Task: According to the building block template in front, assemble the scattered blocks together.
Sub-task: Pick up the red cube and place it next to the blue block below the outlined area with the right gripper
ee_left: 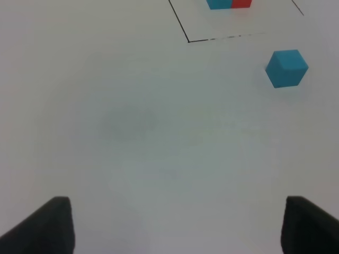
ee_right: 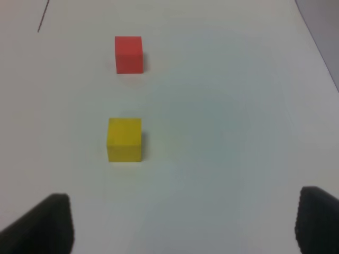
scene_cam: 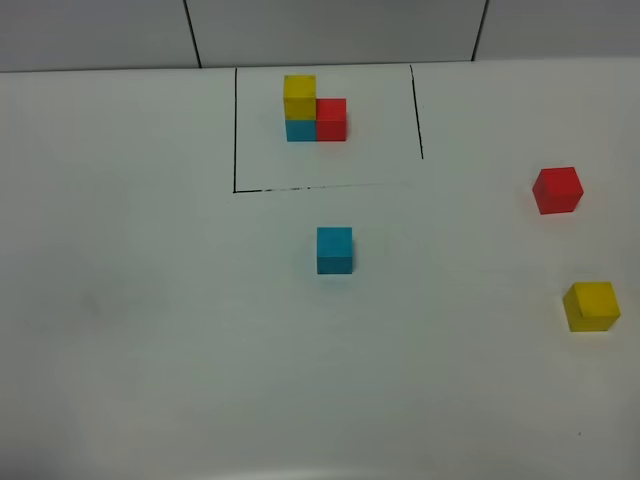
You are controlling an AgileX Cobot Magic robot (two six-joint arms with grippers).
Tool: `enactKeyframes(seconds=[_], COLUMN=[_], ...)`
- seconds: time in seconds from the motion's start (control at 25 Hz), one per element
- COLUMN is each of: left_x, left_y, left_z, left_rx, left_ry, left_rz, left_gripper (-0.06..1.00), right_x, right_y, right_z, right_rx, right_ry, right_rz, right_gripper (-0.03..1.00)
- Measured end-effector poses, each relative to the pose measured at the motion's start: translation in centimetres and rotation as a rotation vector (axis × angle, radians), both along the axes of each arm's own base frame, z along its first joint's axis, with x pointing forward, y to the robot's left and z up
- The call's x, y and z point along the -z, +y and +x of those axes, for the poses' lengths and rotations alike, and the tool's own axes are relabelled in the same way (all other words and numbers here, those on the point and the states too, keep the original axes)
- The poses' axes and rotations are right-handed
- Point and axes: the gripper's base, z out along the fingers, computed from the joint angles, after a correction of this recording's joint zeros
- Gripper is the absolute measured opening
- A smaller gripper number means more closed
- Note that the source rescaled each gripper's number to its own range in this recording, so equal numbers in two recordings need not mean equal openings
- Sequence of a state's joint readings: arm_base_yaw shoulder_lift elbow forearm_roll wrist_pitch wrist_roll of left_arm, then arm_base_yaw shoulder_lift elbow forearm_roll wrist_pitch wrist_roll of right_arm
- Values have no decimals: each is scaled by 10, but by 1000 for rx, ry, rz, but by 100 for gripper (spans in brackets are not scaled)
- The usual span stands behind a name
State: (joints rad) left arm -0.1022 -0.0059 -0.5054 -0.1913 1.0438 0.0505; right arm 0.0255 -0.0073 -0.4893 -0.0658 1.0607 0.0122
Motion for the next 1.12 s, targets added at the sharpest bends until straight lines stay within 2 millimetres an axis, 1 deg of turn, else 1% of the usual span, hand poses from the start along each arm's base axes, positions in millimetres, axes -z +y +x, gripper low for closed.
enactKeyframes(seconds=[1.12], left_x=[0], left_y=[0], left_z=[0], left_rx=[0], left_ry=[0], left_rz=[1], left_gripper=[98], right_x=[0], right_y=[0], right_z=[0], right_rx=[0], right_ry=[0], right_rz=[0], right_gripper=[77])
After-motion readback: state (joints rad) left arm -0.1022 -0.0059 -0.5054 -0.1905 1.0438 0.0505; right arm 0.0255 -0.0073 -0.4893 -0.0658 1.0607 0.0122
